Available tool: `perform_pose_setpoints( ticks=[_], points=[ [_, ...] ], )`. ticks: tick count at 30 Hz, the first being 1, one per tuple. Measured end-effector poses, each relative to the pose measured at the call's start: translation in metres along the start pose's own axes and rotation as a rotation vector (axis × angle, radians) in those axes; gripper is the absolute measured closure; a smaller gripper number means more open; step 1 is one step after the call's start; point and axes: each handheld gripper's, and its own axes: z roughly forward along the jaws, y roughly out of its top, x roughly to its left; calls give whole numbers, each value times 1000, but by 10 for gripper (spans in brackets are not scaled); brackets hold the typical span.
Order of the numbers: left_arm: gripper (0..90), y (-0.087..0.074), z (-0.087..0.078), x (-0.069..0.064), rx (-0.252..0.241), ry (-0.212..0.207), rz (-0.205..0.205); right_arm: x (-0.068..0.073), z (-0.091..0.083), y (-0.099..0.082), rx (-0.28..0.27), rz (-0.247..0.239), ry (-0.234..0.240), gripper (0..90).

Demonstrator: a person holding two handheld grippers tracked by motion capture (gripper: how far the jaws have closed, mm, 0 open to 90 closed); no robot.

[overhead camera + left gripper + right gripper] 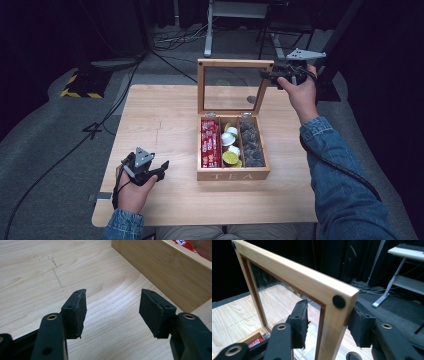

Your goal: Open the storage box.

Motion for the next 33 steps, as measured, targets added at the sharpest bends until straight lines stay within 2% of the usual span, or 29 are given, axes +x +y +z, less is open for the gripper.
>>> perform_pose_setpoints(
  ticks=[5,14,20,22,26,33],
  points=[
    [390,0,0,-1,-1,0,6,-6,9,-2,11,26,-9,522],
    [384,0,0,0,3,0,7,-11,20,-2,32,21,-43,520],
    [380,-1,1,1,6,-2,2,-14,32,-11,65,36,-50,438],
    [380,-1,1,1,6,-2,1,-16,36,-15,71,35,-59,437],
    [380,-1,1,1,6,-3,1,-20,41,-22,77,74,-60,435],
    [376,-2,3,3,12,-4,-4,-23,51,-27,107,76,-72,405]
  ],
)
